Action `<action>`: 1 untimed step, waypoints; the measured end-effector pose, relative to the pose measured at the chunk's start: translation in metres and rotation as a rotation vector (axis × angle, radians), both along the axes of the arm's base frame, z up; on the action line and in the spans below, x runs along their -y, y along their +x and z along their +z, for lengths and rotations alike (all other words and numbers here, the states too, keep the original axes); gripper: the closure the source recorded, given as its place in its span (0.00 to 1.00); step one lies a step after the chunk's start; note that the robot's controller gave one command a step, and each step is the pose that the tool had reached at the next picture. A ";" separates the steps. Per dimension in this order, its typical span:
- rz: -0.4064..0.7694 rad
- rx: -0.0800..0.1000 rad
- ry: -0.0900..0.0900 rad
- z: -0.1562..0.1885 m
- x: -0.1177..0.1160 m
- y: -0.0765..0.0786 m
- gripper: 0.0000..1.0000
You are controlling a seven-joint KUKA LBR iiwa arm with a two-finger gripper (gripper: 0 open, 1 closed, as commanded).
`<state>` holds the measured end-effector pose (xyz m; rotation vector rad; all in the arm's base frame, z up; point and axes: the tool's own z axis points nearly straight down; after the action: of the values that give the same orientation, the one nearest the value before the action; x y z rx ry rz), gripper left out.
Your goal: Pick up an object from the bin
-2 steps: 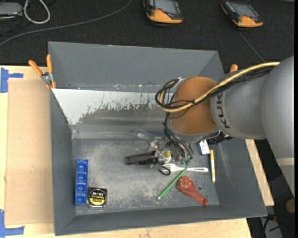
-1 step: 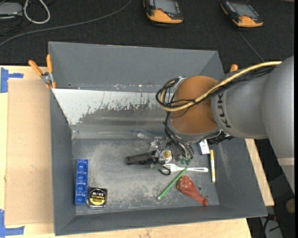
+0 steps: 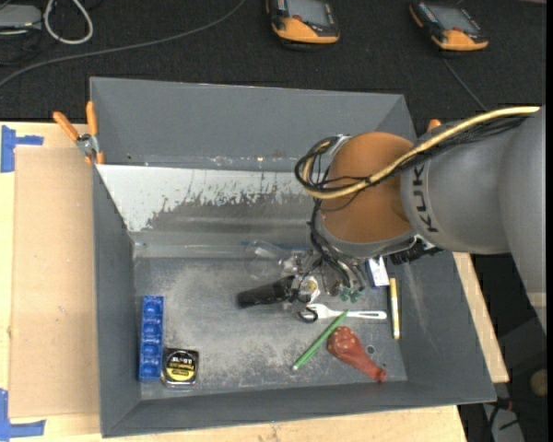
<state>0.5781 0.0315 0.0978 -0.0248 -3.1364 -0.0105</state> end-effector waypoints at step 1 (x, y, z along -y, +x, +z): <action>-0.001 0.006 0.000 0.028 0.000 0.002 1.00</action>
Offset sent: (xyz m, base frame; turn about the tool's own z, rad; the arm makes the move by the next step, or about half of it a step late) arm 0.0017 0.0004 0.0423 0.0008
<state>0.5800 0.0316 0.1254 -0.0266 -3.1423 -0.0112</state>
